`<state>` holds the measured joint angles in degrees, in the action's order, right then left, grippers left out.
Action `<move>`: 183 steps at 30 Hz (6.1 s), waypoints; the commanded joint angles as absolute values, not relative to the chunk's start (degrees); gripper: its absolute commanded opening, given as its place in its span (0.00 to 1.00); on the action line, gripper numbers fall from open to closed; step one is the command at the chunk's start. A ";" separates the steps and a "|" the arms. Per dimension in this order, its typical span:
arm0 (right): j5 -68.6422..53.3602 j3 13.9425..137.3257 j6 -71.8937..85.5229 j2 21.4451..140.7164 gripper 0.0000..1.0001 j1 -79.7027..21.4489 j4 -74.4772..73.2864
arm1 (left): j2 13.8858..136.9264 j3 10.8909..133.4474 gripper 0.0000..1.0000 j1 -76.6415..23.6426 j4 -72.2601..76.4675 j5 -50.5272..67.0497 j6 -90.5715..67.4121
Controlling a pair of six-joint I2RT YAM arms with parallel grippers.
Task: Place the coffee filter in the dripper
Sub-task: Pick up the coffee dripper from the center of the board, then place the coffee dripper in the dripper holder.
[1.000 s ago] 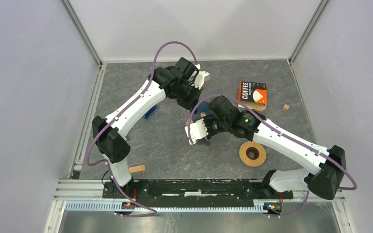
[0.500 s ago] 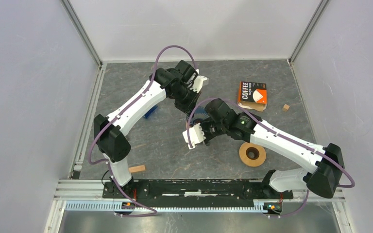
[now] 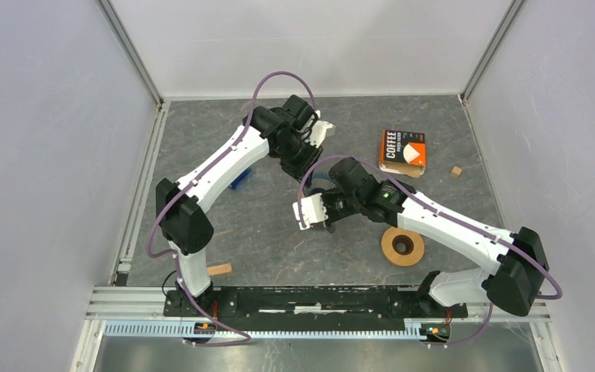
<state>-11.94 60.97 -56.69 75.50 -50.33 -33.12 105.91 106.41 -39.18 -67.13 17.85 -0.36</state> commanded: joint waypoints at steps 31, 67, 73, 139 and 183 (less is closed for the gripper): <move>-13.54 58.29 -53.18 71.89 0.00 -48.20 -25.16 | 111.31 118.65 0.34 -36.83 -67.32 18.78 1.67; -16.28 57.51 -53.26 76.78 0.00 -48.20 -25.92 | 111.64 111.36 0.34 -35.86 -62.41 20.27 3.41; -16.46 57.32 -52.96 77.37 0.00 -48.23 -26.26 | 110.53 107.87 0.34 -35.89 -58.59 20.32 3.47; -12.77 58.02 -53.20 81.87 0.00 -49.66 -30.32 | 105.75 93.81 0.02 -35.86 -50.23 23.32 5.77; -16.25 52.60 -51.79 85.35 0.00 -48.91 -30.28 | 105.52 84.19 0.02 -37.97 -45.00 22.74 5.92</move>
